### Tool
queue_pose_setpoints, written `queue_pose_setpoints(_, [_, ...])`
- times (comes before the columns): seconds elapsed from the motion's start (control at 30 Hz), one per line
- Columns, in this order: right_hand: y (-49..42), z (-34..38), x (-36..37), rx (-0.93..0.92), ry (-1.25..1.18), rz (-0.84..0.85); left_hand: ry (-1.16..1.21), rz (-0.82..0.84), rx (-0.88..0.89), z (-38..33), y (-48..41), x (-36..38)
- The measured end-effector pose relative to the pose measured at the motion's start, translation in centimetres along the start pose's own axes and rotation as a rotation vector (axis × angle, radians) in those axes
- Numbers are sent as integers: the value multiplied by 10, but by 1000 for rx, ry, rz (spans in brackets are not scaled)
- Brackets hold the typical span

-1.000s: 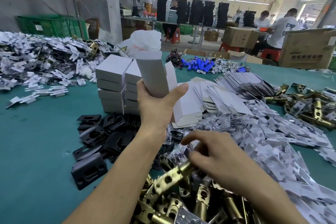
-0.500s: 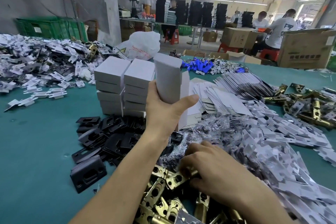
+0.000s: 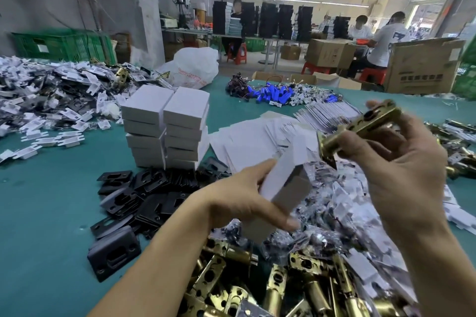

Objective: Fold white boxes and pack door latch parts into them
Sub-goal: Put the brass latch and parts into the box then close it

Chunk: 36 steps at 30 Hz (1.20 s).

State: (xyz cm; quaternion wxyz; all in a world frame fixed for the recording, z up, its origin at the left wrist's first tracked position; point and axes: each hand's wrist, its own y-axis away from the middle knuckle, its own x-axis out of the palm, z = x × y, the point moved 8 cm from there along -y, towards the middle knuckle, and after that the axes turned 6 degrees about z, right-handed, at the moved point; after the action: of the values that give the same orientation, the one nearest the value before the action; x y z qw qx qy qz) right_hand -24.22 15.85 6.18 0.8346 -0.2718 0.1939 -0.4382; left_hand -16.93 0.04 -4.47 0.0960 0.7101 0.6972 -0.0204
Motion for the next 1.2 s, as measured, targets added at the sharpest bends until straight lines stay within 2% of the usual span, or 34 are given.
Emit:
queue_pose_setpoints(0.17, [3, 22, 9, -170, 57, 42, 60, 96, 96, -11, 2, 12])
queue_pose_setpoints(0.27, [5, 24, 19, -189, 124, 86, 81, 134, 125, -14, 2, 17])
queue_pose_setpoints(0.63, [5, 6, 33, -67, 281, 216, 122, 60, 144, -15, -1, 15])
queue_pose_setpoints(0.8, [6, 3, 36, -37, 316, 227, 116, 106, 126, -14, -2, 21])
queue_pose_setpoints(0.93, [8, -2, 41, 36, 308, 336, 79, 105, 127, -13, -1, 21])
queue_pose_setpoints(1.1, [7, -3, 39, 49, 343, 365, 109, 123, 131, -12, -3, 23])
queue_pose_setpoints(1.2, [6, -7, 38, 46, 469, 388, 112, 108, 114, -8, -4, 21])
